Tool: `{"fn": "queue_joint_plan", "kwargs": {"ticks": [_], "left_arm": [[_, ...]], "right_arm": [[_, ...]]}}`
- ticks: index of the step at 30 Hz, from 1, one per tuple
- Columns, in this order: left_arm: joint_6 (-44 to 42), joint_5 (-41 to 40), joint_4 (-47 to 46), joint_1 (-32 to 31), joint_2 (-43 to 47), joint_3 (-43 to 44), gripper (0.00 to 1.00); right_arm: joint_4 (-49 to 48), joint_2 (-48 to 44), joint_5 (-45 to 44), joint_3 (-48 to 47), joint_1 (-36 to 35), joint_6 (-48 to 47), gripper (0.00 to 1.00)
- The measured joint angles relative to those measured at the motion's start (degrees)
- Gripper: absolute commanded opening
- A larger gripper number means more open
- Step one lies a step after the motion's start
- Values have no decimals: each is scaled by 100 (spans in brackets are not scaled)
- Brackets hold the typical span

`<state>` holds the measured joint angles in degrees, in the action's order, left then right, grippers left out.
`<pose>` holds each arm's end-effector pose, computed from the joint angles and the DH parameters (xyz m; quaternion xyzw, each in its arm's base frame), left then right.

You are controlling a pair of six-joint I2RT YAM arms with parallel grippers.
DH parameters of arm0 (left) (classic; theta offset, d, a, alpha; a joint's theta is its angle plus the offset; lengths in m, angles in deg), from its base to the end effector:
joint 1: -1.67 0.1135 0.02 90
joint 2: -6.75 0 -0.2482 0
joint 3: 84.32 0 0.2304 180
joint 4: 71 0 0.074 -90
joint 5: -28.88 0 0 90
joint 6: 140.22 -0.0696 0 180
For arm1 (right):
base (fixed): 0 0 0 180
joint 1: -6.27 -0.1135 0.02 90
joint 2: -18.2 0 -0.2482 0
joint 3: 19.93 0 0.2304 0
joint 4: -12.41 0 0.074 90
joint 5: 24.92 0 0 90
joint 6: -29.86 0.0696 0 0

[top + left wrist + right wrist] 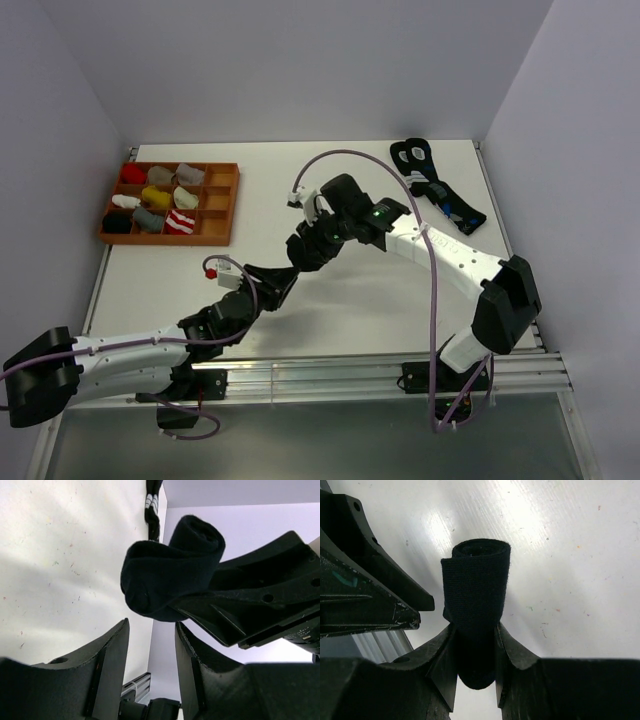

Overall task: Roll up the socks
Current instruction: Pick up the sock at the center of the board, then place the sock in the storage box.

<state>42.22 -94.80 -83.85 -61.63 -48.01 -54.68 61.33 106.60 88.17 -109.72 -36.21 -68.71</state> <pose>0.1308 -0.1741 0.1904 -0.3634 0.6755 -0.5398 0.3467 0.2298 0.2474 0.2654 -0.4589 0.7929 0.2819 0.2850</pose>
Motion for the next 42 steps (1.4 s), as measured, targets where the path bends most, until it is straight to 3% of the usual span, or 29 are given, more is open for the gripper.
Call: {"fn": "queue_joint_plan", "kwargs": {"ticks": [11, 20, 42], "left_arm": [[-155, -216, -181, -15, 22, 33, 47], [-382, -306, -442, -17, -13, 37, 58], [-479, -573, -833, 17, -90, 74, 58]], "right_arm": [[-83, -107, -192, 9, -31, 22, 11], [-111, -109, -267, 9, -114, 44, 11], [-127, -278, -356, 20, -365, 109, 11]]}}
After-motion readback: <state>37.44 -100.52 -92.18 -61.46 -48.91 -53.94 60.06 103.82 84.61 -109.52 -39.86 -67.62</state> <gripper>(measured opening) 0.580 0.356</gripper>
